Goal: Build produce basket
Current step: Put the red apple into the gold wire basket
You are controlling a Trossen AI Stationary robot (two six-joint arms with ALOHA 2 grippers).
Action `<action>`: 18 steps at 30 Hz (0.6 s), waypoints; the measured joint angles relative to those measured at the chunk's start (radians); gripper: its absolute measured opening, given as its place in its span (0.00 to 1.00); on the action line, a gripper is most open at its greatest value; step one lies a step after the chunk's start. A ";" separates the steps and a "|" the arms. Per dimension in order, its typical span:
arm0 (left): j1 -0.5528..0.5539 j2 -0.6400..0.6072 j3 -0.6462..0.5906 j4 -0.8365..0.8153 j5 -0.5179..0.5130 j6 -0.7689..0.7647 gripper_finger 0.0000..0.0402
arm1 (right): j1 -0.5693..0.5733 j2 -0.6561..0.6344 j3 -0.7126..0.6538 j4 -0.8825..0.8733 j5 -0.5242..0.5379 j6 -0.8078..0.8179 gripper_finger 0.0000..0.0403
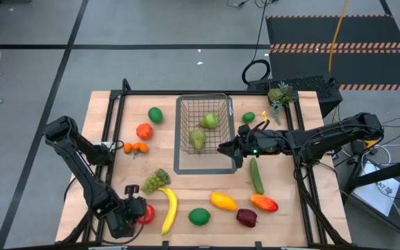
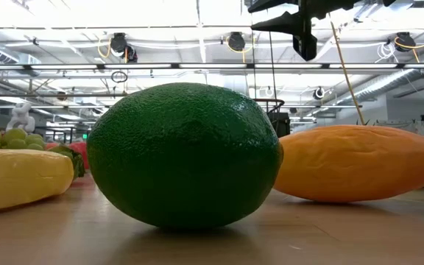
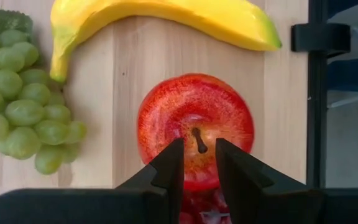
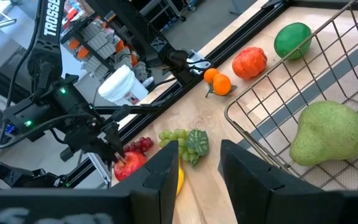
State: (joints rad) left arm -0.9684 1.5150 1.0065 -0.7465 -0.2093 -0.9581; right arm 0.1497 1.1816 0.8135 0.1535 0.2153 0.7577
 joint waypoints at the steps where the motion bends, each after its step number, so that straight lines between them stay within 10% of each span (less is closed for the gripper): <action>1: 0.000 0.009 0.000 0.009 0.003 0.007 0.23 | 0.000 0.000 0.000 0.000 0.000 -0.005 0.29; 18: 0.011 0.034 0.003 0.046 -0.009 -0.007 0.23 | 0.000 0.000 0.000 0.000 0.001 -0.010 0.29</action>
State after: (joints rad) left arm -0.9573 1.5494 1.0096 -0.7001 -0.2182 -0.9647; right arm 0.1493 1.1816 0.8133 0.1530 0.2161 0.7475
